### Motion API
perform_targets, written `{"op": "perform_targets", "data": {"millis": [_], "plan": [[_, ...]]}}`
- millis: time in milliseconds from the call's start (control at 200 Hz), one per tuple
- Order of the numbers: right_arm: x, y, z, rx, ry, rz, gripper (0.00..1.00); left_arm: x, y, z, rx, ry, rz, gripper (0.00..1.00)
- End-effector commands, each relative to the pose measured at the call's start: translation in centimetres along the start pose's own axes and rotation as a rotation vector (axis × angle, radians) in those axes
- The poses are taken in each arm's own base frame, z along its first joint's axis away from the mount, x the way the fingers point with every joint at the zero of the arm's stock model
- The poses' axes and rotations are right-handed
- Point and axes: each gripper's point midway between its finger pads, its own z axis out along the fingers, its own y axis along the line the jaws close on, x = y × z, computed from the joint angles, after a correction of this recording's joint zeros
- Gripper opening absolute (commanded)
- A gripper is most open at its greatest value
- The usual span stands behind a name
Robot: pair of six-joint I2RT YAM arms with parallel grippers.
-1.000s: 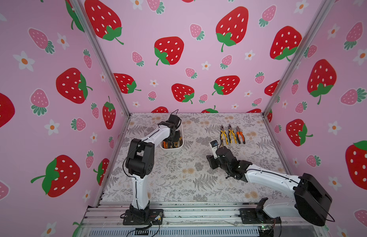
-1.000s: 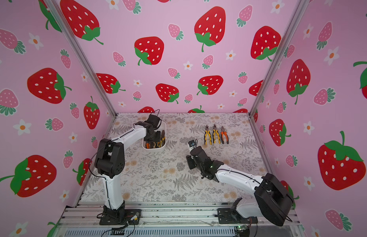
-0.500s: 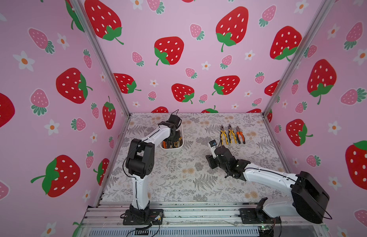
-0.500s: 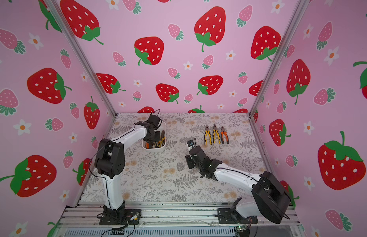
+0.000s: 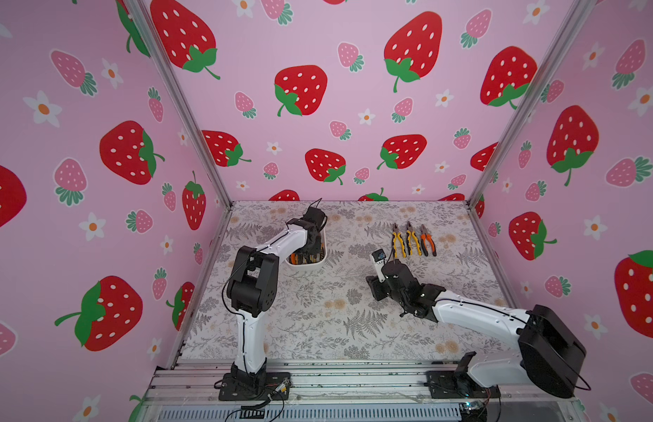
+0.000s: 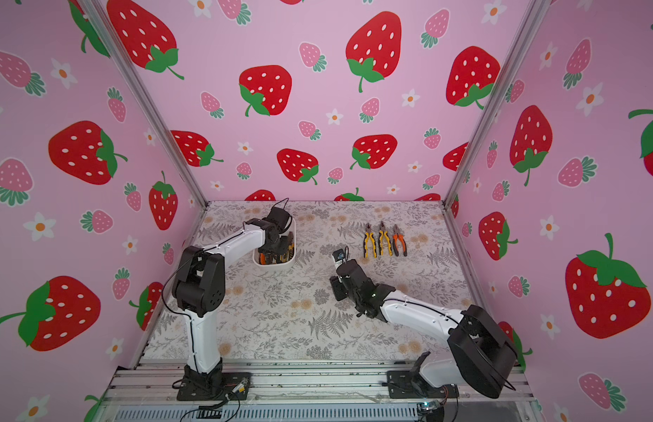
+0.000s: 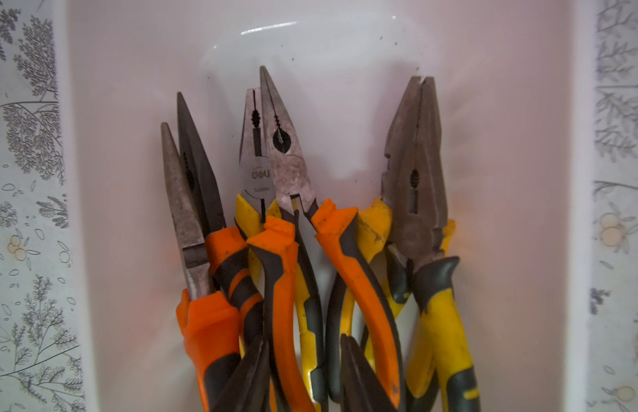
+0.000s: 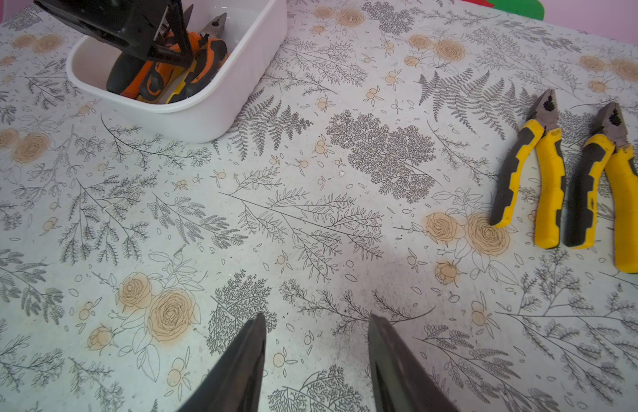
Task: Take the pliers out of the storage box
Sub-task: Pick up the pliers from the storage box.
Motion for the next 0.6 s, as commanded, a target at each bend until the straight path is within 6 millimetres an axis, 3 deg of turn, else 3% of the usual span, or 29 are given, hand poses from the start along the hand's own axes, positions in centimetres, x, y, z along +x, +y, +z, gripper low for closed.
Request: {"op": "perform_targets", "data": {"millis": [0,160,350,595], "plan": [[-1.0,0.2,-0.3,0.001,-0.024,-0.001,0.51,5.7,2.6,2.2,-0.126,0.223,0.035,0.39],[-1.0,0.2,-0.3,0.001,-0.024,-0.001,0.51,7.4,2.5,2.3,-0.12,0.274,-0.011,0.42],[-1.0,0.3,-0.3,-0.004,-0.025,-0.002,0.51,8.1,2.7,1.7,-0.118,0.278,-0.077,0.44],[-1.0,0.2,-0.5,-0.003,-0.034,0.002,0.55,10.1,1.7,2.4,0.026,0.341,-0.275,0.45]]}}
